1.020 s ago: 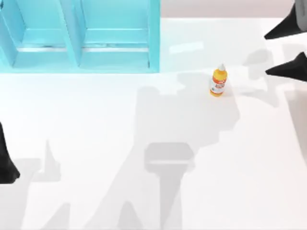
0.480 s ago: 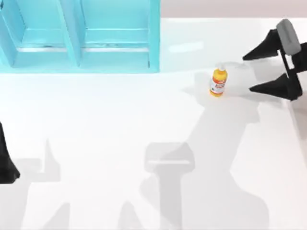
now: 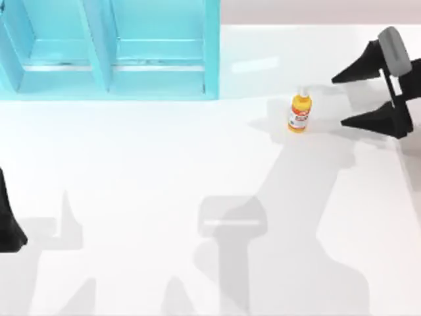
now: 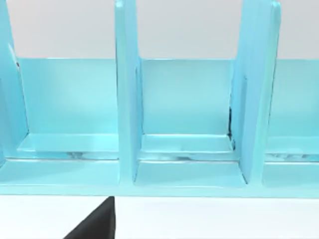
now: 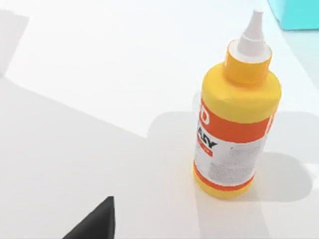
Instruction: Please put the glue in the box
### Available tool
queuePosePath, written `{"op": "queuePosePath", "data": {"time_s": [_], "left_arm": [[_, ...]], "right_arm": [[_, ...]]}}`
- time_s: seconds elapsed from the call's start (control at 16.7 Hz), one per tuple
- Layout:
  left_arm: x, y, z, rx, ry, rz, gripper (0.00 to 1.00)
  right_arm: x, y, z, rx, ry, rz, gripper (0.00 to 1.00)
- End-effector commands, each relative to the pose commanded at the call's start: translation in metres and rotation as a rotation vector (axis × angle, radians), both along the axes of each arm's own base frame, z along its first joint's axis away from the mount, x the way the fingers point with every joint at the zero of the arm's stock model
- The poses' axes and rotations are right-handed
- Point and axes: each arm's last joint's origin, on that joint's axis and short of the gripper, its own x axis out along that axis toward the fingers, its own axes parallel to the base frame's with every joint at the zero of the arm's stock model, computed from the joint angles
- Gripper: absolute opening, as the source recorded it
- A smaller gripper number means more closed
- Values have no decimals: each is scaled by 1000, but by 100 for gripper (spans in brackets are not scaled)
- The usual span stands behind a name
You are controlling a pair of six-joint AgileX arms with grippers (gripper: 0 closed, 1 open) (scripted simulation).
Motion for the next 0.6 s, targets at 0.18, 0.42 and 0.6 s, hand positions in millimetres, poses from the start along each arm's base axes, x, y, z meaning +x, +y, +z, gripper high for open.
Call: {"op": "queuePosePath", "data": {"time_s": [0.18, 0.42, 0.6], "left_arm": [[0, 0, 0, 0, 0, 0, 100], [0, 0, 0, 0, 0, 0, 100], [0, 0, 0, 0, 0, 0, 100]], "right_arm": [[2, 16, -1, 0, 2, -4, 100], [4, 47, -17, 0, 0, -4, 100], [2, 67, -32, 1, 1, -4, 100]]}}
